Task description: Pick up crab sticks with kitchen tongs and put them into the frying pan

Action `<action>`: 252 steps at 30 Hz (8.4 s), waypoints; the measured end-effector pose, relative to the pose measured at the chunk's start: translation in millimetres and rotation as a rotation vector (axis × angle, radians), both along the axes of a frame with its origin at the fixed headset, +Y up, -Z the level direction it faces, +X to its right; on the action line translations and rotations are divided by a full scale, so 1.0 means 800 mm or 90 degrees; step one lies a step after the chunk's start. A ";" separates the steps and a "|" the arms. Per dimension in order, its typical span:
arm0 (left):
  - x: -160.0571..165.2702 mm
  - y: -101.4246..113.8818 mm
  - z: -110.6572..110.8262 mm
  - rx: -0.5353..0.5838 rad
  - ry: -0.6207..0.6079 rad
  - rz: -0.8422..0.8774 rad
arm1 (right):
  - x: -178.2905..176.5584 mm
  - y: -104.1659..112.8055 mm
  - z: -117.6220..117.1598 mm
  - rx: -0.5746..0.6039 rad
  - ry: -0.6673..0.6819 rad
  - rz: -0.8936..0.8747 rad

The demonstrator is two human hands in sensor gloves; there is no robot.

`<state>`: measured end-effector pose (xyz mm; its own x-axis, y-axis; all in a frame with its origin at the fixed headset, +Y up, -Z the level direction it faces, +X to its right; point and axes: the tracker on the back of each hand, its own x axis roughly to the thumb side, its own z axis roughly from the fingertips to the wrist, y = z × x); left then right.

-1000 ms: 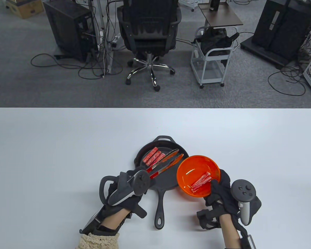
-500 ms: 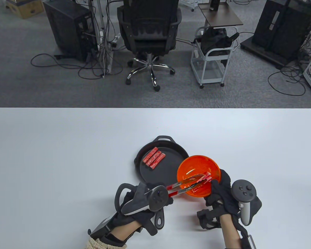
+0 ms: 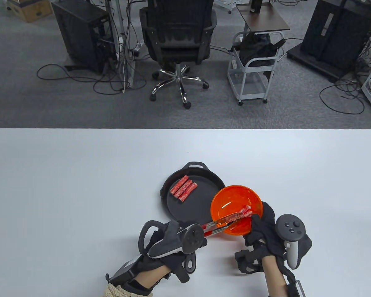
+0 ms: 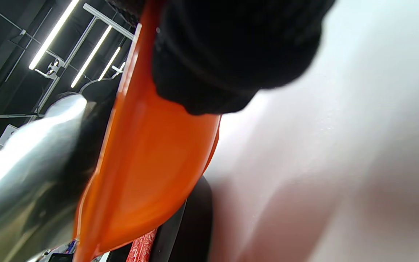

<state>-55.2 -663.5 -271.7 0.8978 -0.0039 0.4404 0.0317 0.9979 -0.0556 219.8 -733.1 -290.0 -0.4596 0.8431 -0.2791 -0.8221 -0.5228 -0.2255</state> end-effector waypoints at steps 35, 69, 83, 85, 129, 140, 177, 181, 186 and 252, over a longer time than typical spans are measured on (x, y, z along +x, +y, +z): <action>-0.091 0.023 -0.050 -0.006 0.160 0.124 | 0.001 0.000 0.000 -0.001 -0.004 -0.003; -0.110 -0.063 -0.091 -0.129 0.268 0.026 | 0.003 0.001 0.001 -0.005 -0.007 -0.003; -0.109 -0.039 -0.083 -0.064 0.255 0.044 | 0.003 0.000 0.001 -0.005 -0.007 -0.002; -0.107 -0.030 -0.079 -0.050 0.245 0.054 | 0.002 0.000 0.000 -0.005 -0.007 -0.001; 0.004 -0.029 -0.021 -0.026 0.022 0.013 | -0.002 0.000 0.000 0.000 0.013 0.018; 0.006 -0.029 -0.018 -0.009 0.026 0.008 | -0.002 0.000 0.001 0.000 0.011 0.014; -0.086 0.008 -0.054 0.024 0.194 0.105 | -0.001 -0.001 0.002 -0.005 0.003 0.011; -0.086 -0.005 -0.061 0.006 0.203 0.082 | -0.001 -0.001 0.001 -0.005 0.004 0.011; -0.084 -0.023 -0.068 -0.028 0.209 0.050 | -0.002 -0.002 0.001 -0.006 0.006 0.012; -0.093 -0.070 -0.073 0.023 0.238 0.034 | 0.016 -0.005 0.000 -0.011 -0.030 -0.017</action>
<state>-129.5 -719.8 -330.4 0.9959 0.0375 0.0824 -0.0362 0.9992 -0.0179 232.9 -737.3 -290.3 -0.4235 0.8495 -0.3147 -0.8241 -0.5055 -0.2555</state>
